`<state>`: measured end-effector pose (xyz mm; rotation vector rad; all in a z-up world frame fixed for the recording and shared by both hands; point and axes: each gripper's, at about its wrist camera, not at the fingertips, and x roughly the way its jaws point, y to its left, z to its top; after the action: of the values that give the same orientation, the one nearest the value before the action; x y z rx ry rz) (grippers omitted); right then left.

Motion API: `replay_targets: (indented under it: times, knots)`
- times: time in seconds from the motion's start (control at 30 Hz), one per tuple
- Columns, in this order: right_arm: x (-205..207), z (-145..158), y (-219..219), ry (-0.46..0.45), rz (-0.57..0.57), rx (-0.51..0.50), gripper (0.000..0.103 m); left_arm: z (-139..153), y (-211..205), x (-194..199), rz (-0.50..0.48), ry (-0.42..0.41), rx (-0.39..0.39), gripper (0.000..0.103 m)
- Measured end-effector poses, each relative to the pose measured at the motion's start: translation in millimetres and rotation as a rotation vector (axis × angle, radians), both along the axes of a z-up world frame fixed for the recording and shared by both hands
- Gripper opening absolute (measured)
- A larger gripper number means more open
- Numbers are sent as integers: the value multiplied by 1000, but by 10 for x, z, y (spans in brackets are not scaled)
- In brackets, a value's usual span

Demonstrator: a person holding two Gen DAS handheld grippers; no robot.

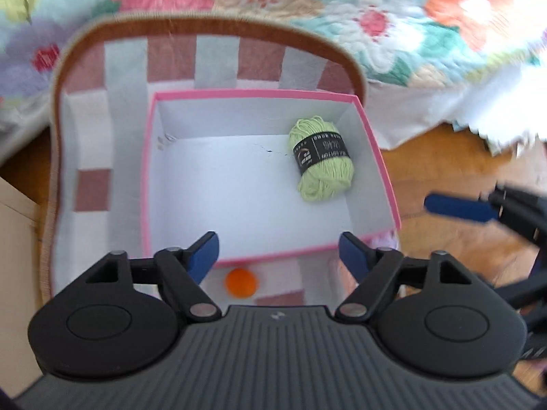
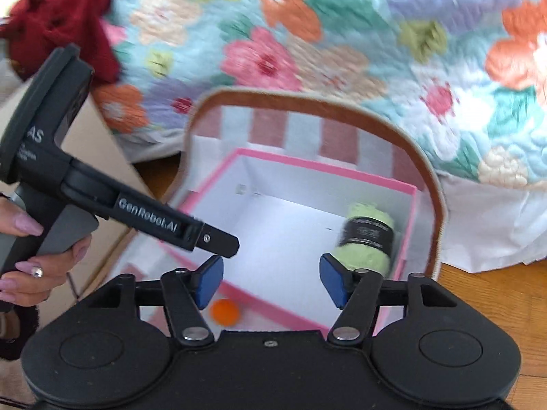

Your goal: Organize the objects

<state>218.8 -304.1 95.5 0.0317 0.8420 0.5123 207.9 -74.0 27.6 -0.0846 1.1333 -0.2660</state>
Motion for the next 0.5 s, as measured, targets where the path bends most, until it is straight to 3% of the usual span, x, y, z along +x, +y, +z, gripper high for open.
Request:
replay_targets:
  times: [0.13, 0.27, 0.5]
  knots:
    - [-217, 196, 104, -4, 64, -4, 74, 301, 96, -413, -29, -31, 52, 84]
    - [-484, 297, 133, 12, 108, -4, 85, 406, 212, -686, -27, -43, 69, 86]
    - [-727, 65, 100, 178, 79, 82, 91, 153, 343, -992, -42, -5, 30, 88]
